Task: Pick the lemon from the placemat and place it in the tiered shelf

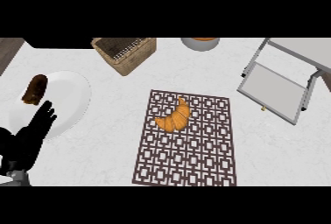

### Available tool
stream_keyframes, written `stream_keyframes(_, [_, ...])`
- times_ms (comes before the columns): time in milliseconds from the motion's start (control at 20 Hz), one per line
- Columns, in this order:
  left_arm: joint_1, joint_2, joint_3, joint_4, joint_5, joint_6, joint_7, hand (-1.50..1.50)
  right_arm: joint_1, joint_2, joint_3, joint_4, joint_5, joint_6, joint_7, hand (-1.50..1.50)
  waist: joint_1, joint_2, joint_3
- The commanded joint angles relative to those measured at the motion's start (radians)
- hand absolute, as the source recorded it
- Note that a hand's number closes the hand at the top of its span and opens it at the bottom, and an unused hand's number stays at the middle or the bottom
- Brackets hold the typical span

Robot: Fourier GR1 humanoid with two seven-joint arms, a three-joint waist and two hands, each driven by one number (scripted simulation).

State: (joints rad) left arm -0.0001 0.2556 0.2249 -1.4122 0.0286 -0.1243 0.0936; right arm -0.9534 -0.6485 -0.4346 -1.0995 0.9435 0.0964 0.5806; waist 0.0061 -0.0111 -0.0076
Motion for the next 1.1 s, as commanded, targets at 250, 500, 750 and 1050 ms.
stream_keyframes(250, [0.048, 0.007, 0.011, -0.051, 0.017, -0.024, 0.01, 0.0, -0.023, 0.049, -0.125, -0.051, -0.179, -0.036, 0.048, -1.5, -0.001, 0.007, 0.008])
stream_keyframes(500, [0.012, 0.008, 0.016, -0.04, 0.006, -0.006, 0.034, 0.0, -0.031, 0.02, -0.184, -0.154, -0.283, -0.001, 0.096, -1.5, -0.013, 0.006, 0.008])
stream_keyframes(750, [0.041, 0.005, 0.029, -0.024, 0.006, -0.012, -0.011, 0.0, -0.005, -0.075, -0.291, -0.305, -0.406, 0.083, 0.134, -1.5, -0.022, 0.004, 0.007])
stream_keyframes(1050, [0.043, 0.006, 0.036, -0.045, -0.001, 0.008, 0.024, 0.0, 0.089, -0.239, -0.445, -0.505, -0.497, 0.275, 0.33, -1.5, -0.044, -0.002, 0.008])
